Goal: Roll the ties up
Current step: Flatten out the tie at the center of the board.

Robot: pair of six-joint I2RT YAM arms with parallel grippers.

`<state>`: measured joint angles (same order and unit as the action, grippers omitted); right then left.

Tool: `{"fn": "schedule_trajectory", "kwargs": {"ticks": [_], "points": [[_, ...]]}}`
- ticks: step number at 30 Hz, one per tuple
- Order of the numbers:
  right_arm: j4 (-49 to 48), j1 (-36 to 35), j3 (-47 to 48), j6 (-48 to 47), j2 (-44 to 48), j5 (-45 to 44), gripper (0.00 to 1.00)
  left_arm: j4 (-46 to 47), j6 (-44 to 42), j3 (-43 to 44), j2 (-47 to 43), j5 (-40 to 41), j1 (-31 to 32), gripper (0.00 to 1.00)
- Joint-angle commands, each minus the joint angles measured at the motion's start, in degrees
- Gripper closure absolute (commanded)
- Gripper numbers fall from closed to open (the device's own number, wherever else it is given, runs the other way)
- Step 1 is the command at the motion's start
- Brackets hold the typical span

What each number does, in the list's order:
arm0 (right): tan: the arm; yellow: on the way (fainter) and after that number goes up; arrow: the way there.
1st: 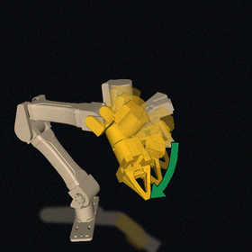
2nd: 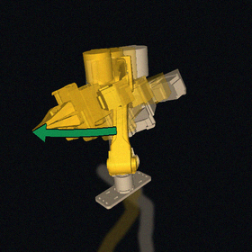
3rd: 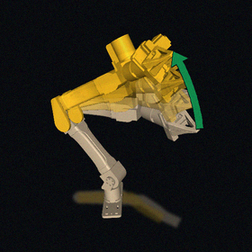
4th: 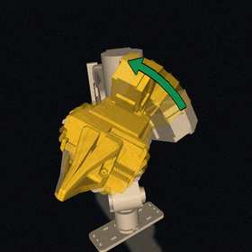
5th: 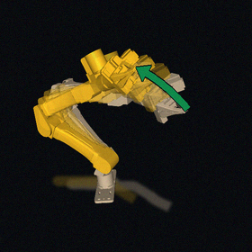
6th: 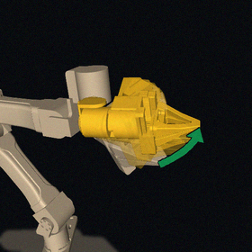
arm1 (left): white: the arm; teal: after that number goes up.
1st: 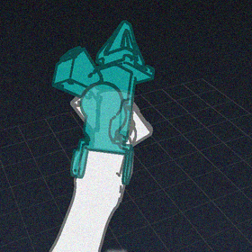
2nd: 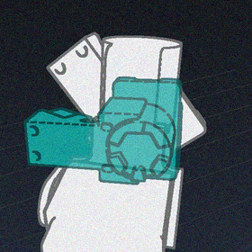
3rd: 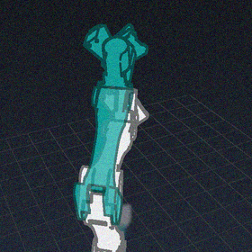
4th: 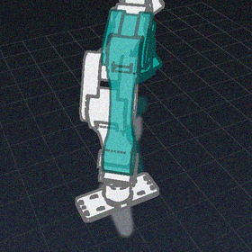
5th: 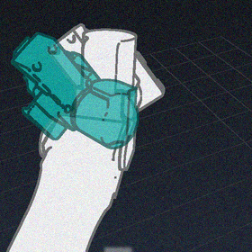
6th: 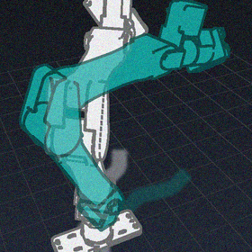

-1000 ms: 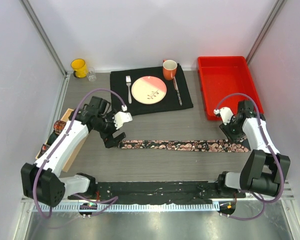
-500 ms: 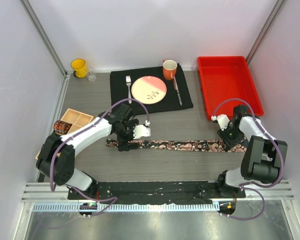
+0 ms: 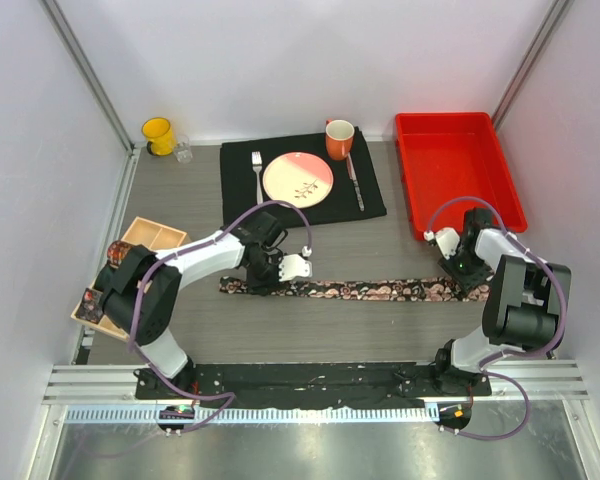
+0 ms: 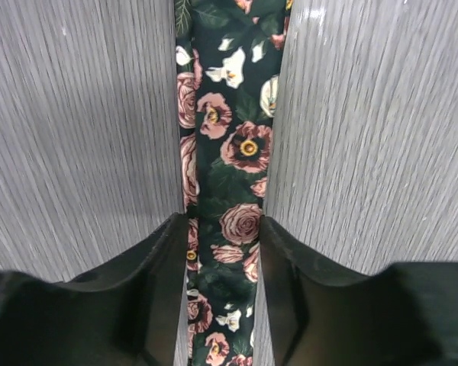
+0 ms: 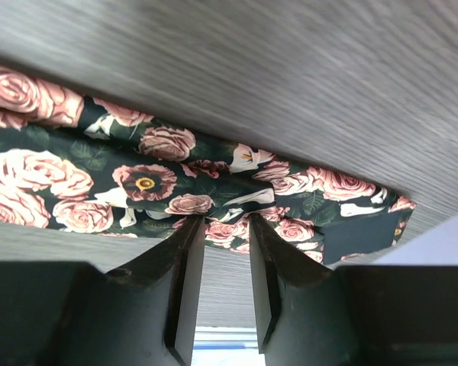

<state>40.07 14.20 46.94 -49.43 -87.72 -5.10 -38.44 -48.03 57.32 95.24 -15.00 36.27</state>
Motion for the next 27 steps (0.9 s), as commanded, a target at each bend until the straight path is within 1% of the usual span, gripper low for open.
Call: {"fn": "schedule_trajectory", "kwargs": {"ticks": [1,4,6,7,9,10,12,13,15,16,17,18,20,21,23,24,26,27], "points": [[-7.29,0.48,-0.44,-1.45,-3.24,-2.72,0.65,1.26,2.41,3.32,1.08,-1.52,1.69,0.60],[-8.34,1.36,-0.27,-2.25,-4.03,-3.42,0.66,1.34,3.91,4.55,2.14,-1.52,2.75,0.69],[-8.78,1.89,0.08,-2.95,-4.38,-3.60,0.66,1.26,5.48,5.69,3.02,-1.17,3.19,0.69],[-9.13,2.06,0.17,-3.04,-4.56,-3.86,0.66,1.26,5.93,6.13,3.63,-1.08,3.19,0.68],[-9.23,2.15,0.87,-3.04,-4.91,-4.04,0.66,1.26,6.89,7.01,3.90,-0.29,3.19,0.61],[-9.49,2.33,1.05,-3.04,-5.09,-4.21,0.66,1.52,7.85,7.19,3.72,-0.03,3.19,0.53],[-9.49,2.59,1.93,-3.04,-5.53,-4.39,0.66,1.61,8.57,7.63,3.11,0.76,3.19,0.44],[-9.49,2.94,2.10,-3.04,-5.53,-4.48,0.66,1.44,9.09,7.81,2.50,0.94,3.10,0.36],[-9.40,3.64,2.63,-3.74,-5.01,-4.65,0.65,1.08,9.53,8.24,-0.48,1.21,3.02,0.29],[-9.49,4.69,2.72,-4.35,-3.87,-4.57,0.64,0.39,9.80,8.51,-1.54,1.03,2.93,0.24],[-9.49,5.48,2.81,-5.23,-3.34,-4.30,0.62,0.03,10.67,8.68,-4.77,0.68,2.49,0.21],[-9.49,6.27,3.07,-6.72,-2.72,-4.04,0.61,-0.58,11.29,9.03,-6.37,-0.19,2.14,0.14],[-8.44,8.82,4.56,-7.87,-1.14,-2.73,0.60,-1.20,14.00,9.39,-11.54,-0.20,1.35,0.04],[-7.83,9.53,5.35,-8.22,-0.61,-2.28,0.58,-1.64,14.89,9.74,-13.40,-0.20,0.91,0.01],[-3.44,10.76,8.50,-8.58,1.92,-0.10,0.57,-2.43,16.47,10.00,-16.74,-0.99,-0.75,0.00],[-1.60,10.85,9.57,-8.49,3.07,2.27,0.55,-2.52,18.65,10.09,-20.67,-1.51,-1.55,0.00],[4.38,10.85,13.76,-7.70,7.01,6.31,0.52,-2.43,21.12,10.35,-24.47,-3.71,-4.35,0.00],[6.14,10.85,15.45,-6.92,8.61,9.81,0.50,-2.00,24.62,10.97,-27.80,-4.32,-5.32,0.00]]}}
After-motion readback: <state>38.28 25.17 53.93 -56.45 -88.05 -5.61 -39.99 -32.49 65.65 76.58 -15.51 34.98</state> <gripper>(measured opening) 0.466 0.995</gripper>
